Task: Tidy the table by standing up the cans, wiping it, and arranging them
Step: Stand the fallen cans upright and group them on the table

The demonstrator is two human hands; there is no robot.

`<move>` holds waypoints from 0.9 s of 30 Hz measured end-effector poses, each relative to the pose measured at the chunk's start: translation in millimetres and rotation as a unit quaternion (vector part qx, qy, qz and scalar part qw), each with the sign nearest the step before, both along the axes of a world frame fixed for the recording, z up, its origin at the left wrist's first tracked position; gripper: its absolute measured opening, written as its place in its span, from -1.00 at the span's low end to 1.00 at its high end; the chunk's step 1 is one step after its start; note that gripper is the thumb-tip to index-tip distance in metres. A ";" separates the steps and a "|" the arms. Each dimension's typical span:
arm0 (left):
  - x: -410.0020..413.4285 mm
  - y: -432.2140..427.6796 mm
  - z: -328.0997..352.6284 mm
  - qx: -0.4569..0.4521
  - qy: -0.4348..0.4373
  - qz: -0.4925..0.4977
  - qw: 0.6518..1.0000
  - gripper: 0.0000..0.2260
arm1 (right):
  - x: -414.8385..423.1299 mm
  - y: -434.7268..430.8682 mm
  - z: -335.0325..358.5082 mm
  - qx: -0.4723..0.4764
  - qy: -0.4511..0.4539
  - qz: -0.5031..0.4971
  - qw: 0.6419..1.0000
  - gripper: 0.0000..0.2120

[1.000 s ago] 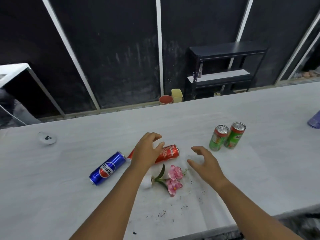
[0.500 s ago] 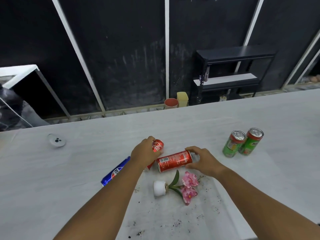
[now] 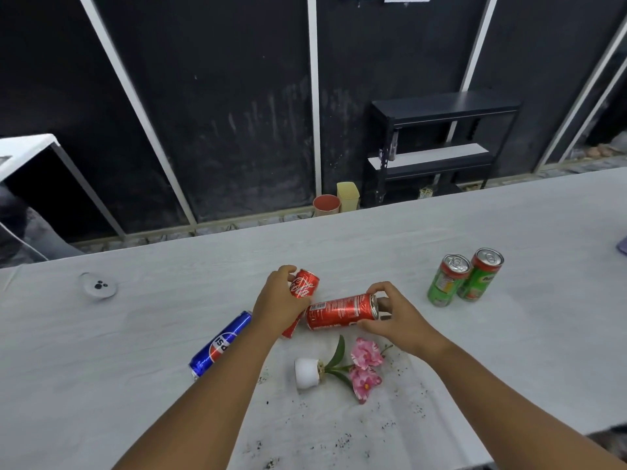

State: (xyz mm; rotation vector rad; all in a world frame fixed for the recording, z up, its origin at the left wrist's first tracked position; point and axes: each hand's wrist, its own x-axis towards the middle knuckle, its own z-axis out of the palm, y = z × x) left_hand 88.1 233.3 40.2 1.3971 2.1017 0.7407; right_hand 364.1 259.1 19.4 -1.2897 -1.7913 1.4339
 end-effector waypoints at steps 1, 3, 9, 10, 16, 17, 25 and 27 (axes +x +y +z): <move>1.5 -1.0 0.8 0.009 -0.017 0.002 1.000 -0.26 | -0.6 -1.9 2.8 -0.002 0.024 -0.012 1.000 -0.47; 5.3 -3.2 2.2 0.019 -0.048 0.006 0.999 -0.22 | -3.3 -5.5 8.9 -0.003 0.069 -0.041 0.997 -0.46; 17.2 -7.9 -4.3 0.058 -0.103 -0.003 0.993 -0.29 | -15.4 -11.1 21.0 0.037 0.097 -0.088 0.991 -0.32; 18.3 -9.8 -5.8 0.064 -0.117 -0.005 0.991 -0.31 | -16.5 -11.7 20.7 0.047 0.091 -0.097 0.990 -0.34; 23.3 -28.7 -15.7 0.084 -0.213 0.002 0.973 -0.37 | -14.6 -15.5 11.8 0.061 0.082 -0.113 0.988 -0.39; 23.3 -31.5 -17.5 0.083 -0.218 0.006 0.972 -0.35 | -14.4 -16.2 9.9 0.055 0.079 -0.111 0.989 -0.36; 29.5 -41.9 -22.9 0.051 -0.180 0.032 0.982 -0.44 | -15.7 -16.4 -5.4 0.015 0.062 -0.123 0.990 -0.39; 35.1 -42.6 -22.6 0.062 -0.174 0.029 0.982 -0.45 | -13.3 -18.7 -5.3 0.025 0.069 -0.142 0.987 -0.40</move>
